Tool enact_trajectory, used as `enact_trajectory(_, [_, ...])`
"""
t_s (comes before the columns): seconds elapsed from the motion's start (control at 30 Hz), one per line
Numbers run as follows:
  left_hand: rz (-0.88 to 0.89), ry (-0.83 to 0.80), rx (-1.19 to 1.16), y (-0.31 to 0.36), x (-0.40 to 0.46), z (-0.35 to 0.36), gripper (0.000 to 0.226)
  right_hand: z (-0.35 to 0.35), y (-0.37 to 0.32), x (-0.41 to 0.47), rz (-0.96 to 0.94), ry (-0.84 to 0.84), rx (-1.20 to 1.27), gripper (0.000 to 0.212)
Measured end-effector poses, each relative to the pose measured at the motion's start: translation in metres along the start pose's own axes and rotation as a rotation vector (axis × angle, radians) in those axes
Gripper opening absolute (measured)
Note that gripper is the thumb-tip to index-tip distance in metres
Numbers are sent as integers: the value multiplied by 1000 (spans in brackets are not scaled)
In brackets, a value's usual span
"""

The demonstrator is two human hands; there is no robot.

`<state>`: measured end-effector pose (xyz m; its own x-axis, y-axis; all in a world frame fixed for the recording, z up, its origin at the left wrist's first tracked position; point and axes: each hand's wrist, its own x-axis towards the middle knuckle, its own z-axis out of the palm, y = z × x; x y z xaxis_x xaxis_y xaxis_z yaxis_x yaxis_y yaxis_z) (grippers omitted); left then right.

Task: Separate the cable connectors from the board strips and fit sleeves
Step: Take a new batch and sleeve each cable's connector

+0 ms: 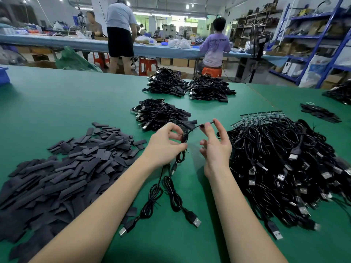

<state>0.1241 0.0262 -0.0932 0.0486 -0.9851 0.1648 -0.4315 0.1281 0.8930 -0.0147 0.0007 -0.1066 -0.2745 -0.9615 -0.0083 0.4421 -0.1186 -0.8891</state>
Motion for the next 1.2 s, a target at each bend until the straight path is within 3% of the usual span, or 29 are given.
enact_trajectory(0.1, [151,140,47,13,31,-14,23,1,0,-1,19,-46,-59,41])
enact_trajectory(0.2, [325,220,328,23,74,-32,21,2,3,-3,79,-62,-115,31])
enact_trajectory(0.37, [375,108,863,5,130,-47,20,-1,7,-3,118,-111,-225,14])
enact_trajectory(0.47, [323,-4,991,-18,132,-46,27,0,9,-3,121,-126,-273,11])
enact_trajectory(0.67, [393,103,953,-26,111,-44,39,1,12,-5,72,-171,-367,8])
enact_trajectory(0.83, [282,287,566,-18,59,-48,18,0,9,-2,-42,-293,-651,12])
enact_trajectory(0.9, [146,239,494,-21,39,-47,9,0,9,0,-116,-362,-911,13])
enact_trajectory(1.03, [-41,40,536,-29,15,-29,20,7,12,-8,-250,-433,-1382,19])
enact_trajectory(1.13, [-89,-7,512,-29,9,-22,18,10,16,-13,-215,-462,-1434,26])
enact_trajectory(1.2, [-132,26,377,-28,10,-25,13,8,17,-11,-178,-435,-1345,25])
